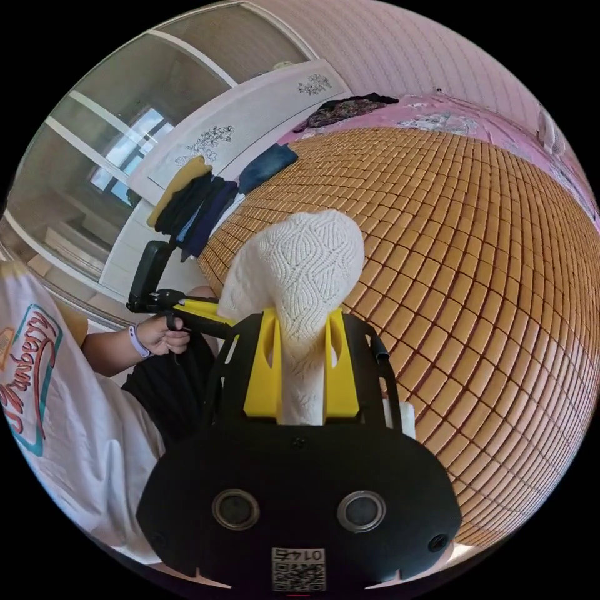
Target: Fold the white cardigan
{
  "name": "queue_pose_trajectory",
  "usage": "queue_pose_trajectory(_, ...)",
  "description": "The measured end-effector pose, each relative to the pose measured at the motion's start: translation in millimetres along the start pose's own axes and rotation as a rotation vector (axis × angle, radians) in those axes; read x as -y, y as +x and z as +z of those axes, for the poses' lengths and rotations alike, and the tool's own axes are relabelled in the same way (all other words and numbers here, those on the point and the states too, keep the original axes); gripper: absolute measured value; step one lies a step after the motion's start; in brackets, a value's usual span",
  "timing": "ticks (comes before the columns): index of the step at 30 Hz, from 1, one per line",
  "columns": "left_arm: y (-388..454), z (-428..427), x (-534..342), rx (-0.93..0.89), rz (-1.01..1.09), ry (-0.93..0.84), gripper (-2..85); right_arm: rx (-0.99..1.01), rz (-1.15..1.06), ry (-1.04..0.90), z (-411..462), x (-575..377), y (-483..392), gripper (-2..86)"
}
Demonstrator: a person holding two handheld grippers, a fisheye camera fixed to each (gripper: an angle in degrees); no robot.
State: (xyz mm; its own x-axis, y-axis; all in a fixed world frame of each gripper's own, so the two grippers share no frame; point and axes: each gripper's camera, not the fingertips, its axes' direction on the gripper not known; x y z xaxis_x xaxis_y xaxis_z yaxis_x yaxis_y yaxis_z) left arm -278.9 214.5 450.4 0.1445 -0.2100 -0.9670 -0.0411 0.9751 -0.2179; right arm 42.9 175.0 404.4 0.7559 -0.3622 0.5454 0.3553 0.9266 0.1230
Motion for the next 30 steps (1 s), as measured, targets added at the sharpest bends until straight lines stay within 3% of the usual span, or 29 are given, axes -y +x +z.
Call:
queue_pose_trajectory(6, -25, -70, 12, 0.149, -0.031, 0.298, 9.6, 0.122, -0.296, 0.009, 15, 118, -19, 10.3)
queue_pose_trajectory(13, -72, -197, 125, 0.395, -0.012, 0.58, 9.9, 0.267, -0.507, 0.14, 40, 340, -47, 10.6)
queue_pose_trajectory(18, -137, -257, 196, 0.434, -0.216, 0.624, 7.9, 0.233, -0.278, 0.1, 90, 527, -52, 13.3)
queue_pose_trajectory(20, -130, -247, 172, 0.34, -0.094, 0.581, 4.1, 0.175, -0.141, -0.014, 128, 568, -44, 15.3)
queue_pose_trajectory(24, -85, -190, 84, 0.332, 0.168, 0.546, 0.4, 0.126, -0.065, -0.131, 180, 528, -35, 14.1)
queue_pose_trajectory(27, -59, -129, 4, 0.341, 0.241, 0.513, -0.7, 0.039, -0.163, -0.201, 184, 419, -22, 11.6)
queue_pose_trajectory(30, -31, -68, -62, 0.225, 0.325, 0.429, -0.9, -0.1, -0.177, -0.296, 150, 273, -4, 9.3)
